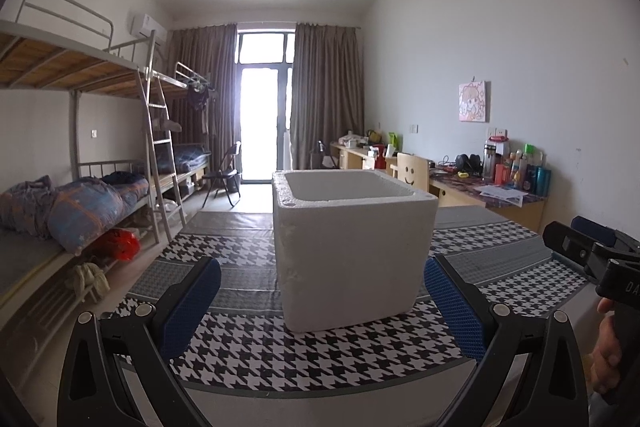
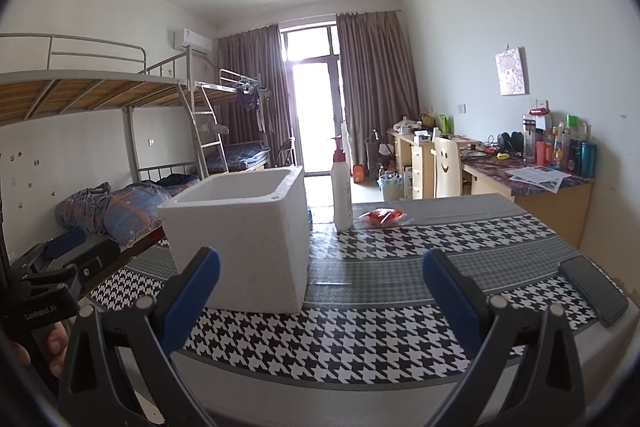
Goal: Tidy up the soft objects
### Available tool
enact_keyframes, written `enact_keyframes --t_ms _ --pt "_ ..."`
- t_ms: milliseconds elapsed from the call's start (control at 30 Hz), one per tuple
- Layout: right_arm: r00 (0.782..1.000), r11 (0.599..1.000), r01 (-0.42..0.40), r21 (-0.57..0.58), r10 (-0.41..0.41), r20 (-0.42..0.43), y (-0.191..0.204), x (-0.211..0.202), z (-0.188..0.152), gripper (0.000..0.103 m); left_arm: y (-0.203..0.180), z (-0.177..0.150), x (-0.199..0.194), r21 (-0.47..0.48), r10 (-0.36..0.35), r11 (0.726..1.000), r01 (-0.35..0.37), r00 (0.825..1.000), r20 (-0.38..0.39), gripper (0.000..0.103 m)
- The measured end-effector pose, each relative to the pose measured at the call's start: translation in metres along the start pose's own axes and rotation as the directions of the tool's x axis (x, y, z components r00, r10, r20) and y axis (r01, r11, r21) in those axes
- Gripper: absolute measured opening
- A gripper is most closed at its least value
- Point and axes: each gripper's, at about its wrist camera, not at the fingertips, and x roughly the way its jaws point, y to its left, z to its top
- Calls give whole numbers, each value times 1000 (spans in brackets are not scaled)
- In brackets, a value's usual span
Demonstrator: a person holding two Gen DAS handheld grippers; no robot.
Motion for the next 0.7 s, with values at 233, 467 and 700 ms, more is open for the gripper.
enact_keyframes --t_ms 233,467,700 --pt "1000 1000 1 -7 -1 -2 3 -1 -1 102 0 1 1 0 -18 1000 18 1000 -11 102" --pt "1000 1000 8 -11 -8 -1 4 -2 -1 102 -1 2 1 -1 -21 1000 21 1000 -12 102" --pt "1000 1000 8 -8 -8 -1 3 -2 -1 102 -3 0 2 5 -26 1000 26 999 -19 102"
